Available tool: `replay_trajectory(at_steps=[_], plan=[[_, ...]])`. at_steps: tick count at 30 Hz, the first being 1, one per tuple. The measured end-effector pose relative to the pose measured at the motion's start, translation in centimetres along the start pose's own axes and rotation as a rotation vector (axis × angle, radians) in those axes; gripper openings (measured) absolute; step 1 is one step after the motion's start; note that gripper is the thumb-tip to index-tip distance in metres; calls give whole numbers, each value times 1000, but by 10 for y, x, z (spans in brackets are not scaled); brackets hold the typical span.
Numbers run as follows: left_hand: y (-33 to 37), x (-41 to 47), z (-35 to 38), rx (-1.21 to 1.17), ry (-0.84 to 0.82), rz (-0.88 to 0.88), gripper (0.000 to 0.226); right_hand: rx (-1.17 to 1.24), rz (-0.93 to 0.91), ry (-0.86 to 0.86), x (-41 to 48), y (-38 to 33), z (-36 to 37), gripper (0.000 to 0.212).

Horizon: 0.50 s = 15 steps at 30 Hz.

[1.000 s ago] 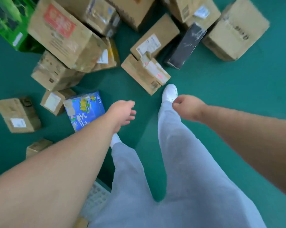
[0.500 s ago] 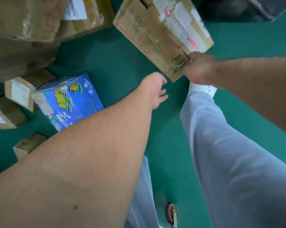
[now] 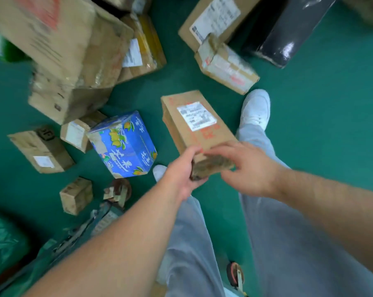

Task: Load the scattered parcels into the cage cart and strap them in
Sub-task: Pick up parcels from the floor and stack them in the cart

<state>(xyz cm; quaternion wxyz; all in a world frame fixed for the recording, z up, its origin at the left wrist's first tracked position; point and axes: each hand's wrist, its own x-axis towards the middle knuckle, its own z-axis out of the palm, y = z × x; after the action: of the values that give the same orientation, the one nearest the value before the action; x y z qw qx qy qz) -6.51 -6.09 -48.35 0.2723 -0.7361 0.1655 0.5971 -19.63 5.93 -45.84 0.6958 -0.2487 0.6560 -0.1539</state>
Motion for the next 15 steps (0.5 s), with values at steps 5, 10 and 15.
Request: replay_trajectory(at_steps=[5,10,15], plan=[[-14,-140,-12,-109,-101,74,17,418,312,287,-107,-45,-42,81],[-38,-255,-13,-189,-245,183,43,589,295,42,-195,-111,-89,58],[-66,-355,-23,-306,-285,315,55,482,179,25,-268,-187,-98,35]])
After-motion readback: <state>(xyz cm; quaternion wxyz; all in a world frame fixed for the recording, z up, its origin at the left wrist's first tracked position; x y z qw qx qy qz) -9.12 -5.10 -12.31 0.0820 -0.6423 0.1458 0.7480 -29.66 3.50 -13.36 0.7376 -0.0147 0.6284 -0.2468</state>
